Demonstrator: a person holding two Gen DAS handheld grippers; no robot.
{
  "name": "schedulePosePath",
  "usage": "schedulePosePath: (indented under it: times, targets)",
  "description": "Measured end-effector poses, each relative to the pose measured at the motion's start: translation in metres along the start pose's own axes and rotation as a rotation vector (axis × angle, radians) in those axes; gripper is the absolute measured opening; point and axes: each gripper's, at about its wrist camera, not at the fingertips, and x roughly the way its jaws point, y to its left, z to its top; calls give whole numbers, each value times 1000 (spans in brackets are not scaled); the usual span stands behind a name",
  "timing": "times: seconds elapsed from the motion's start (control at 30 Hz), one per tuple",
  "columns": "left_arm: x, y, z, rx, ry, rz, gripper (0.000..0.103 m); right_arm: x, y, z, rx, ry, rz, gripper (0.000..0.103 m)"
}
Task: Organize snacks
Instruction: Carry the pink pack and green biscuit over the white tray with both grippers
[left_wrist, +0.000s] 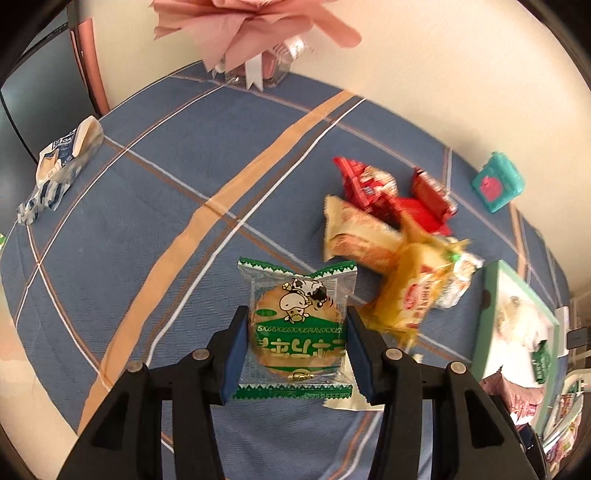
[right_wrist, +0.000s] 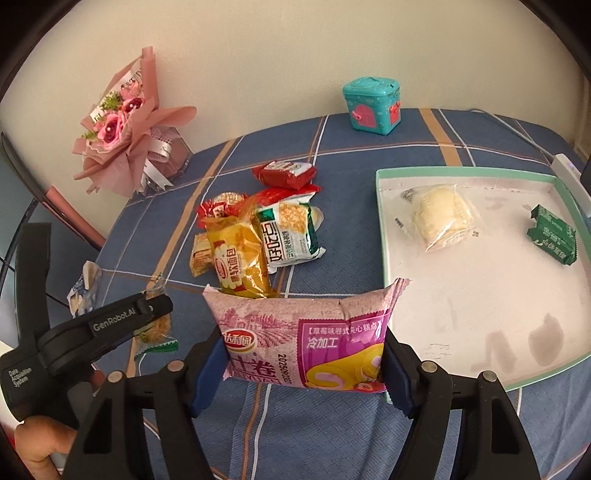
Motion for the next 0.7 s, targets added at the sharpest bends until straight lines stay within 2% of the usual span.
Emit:
schedulePosePath:
  times: [0.2, 0.33, 0.7]
  targets:
    - [-26, -12, -2, 33, -49, -54, 51, -20, -26, 10, 58, -59, -59, 76]
    - [-35, -31, -7, 72, -66, -97, 51, -30, -55, 15, 123, -92, -134, 76]
    - [-62, -124, -48, 352, -110, -215, 51, -59, -159, 13, 412, -142, -342, 76]
